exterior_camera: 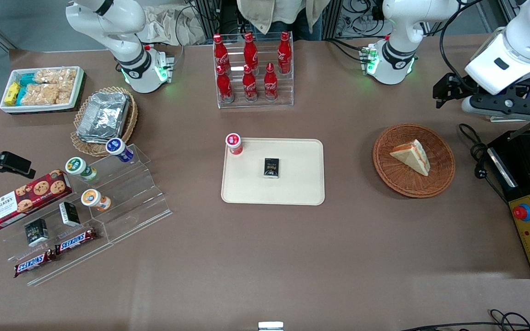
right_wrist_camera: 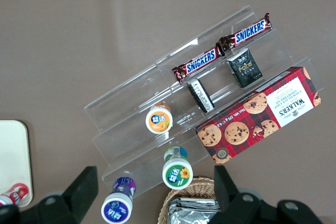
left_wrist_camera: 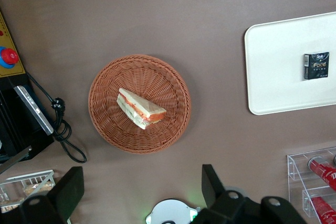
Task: Place sandwich from basket to tray
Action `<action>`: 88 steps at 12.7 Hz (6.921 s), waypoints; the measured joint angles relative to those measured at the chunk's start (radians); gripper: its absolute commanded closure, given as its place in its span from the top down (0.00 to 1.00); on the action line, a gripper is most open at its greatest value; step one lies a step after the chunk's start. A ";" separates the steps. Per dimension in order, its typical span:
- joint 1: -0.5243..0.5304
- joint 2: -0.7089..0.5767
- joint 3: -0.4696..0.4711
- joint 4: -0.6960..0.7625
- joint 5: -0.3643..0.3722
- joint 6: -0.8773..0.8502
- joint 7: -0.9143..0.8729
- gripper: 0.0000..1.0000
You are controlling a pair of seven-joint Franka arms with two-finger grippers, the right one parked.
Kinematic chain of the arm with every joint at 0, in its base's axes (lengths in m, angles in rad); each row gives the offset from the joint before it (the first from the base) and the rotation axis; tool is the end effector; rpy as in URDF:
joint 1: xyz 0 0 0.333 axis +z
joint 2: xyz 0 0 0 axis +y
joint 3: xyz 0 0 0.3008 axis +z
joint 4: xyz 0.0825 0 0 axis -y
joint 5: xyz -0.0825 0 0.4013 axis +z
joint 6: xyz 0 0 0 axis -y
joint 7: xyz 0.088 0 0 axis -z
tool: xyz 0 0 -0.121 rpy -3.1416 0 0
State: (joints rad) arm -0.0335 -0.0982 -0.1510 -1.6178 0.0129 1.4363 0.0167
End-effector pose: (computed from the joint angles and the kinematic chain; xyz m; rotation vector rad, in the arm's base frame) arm 0.5178 -0.0987 0.6149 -3.0892 0.3079 0.1271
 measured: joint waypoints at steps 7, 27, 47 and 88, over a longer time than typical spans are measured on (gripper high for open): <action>0.014 0.000 0.014 -0.013 0.001 -0.008 -0.015 1.00; 0.101 -0.017 0.046 -0.706 -0.032 0.636 -1.027 1.00; 0.087 0.130 -0.019 -0.844 0.126 1.000 -1.148 0.00; -0.161 0.462 -0.341 0.040 0.177 0.341 -0.787 1.00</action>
State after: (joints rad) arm -0.1947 0.3636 -0.4923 -1.5781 0.1899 1.7769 -0.7700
